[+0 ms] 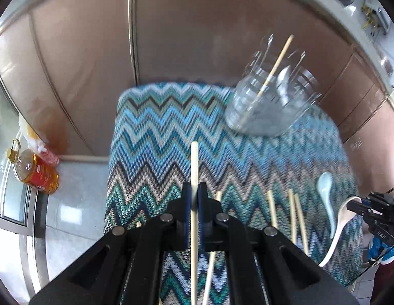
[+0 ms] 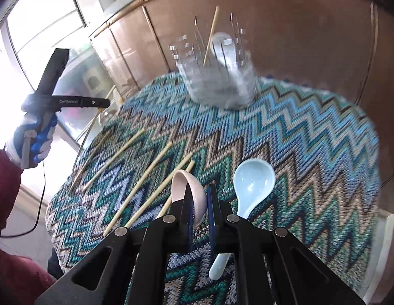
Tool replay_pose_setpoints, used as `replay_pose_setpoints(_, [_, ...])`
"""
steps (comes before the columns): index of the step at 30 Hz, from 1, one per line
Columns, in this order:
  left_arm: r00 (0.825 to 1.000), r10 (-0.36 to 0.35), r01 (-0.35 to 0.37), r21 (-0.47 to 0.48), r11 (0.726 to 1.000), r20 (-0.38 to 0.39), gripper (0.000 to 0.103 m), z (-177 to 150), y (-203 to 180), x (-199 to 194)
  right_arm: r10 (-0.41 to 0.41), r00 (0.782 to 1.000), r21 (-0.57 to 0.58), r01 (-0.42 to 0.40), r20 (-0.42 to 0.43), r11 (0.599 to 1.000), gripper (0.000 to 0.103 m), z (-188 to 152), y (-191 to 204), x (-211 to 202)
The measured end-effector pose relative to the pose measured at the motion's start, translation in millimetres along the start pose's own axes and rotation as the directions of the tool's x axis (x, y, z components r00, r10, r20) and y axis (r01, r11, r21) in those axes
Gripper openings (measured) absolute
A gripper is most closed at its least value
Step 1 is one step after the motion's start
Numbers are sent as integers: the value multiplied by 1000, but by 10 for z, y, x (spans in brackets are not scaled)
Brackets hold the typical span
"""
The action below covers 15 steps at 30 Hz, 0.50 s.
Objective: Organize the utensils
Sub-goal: 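Carry the chopstick into the holder with the left tool while the right tool carries the pink spoon there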
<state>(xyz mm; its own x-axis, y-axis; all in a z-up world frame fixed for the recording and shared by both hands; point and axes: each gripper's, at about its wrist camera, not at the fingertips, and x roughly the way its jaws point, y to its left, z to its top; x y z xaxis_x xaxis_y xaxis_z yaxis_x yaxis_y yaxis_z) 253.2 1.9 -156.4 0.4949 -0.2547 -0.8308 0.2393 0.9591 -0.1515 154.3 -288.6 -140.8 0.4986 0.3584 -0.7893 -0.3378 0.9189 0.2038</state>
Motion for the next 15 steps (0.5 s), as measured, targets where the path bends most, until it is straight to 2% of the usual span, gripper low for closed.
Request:
replay_pose_setpoints(3, [995, -27, 27, -7, 1000, 93, 4, 51, -150, -382, -35, 996, 1, 35, 79, 999, 9, 146, 84, -230])
replay_pose_setpoints(5, [986, -47, 49, -8, 999, 162, 4, 135, -228, -602, -64, 988, -2, 65, 143, 998, 9, 295, 155, -392])
replay_pose_setpoints(7, [968, -68, 72, -8, 997, 240, 4, 262, -320, -806, -96, 973, -11, 101, 211, 995, 9, 479, 232, -519])
replay_pose_setpoints(11, [916, -98, 112, -12, 994, 390, 4, 558, -460, -1095, -167, 922, -6, 180, 350, 984, 9, 914, 368, -672])
replay_pose_setpoints(12, [890, -100, 119, -15, 993, 444, 4, 666, -513, -1174, -184, 906, 0, 199, 381, 980, 9, 1018, 374, -702])
replay_pose_setpoints(15, [834, -109, 158, -45, 986, 541, 4, 903, -556, -1246, -246, 848, 26, 265, 470, 964, 9, 1357, 394, -725])
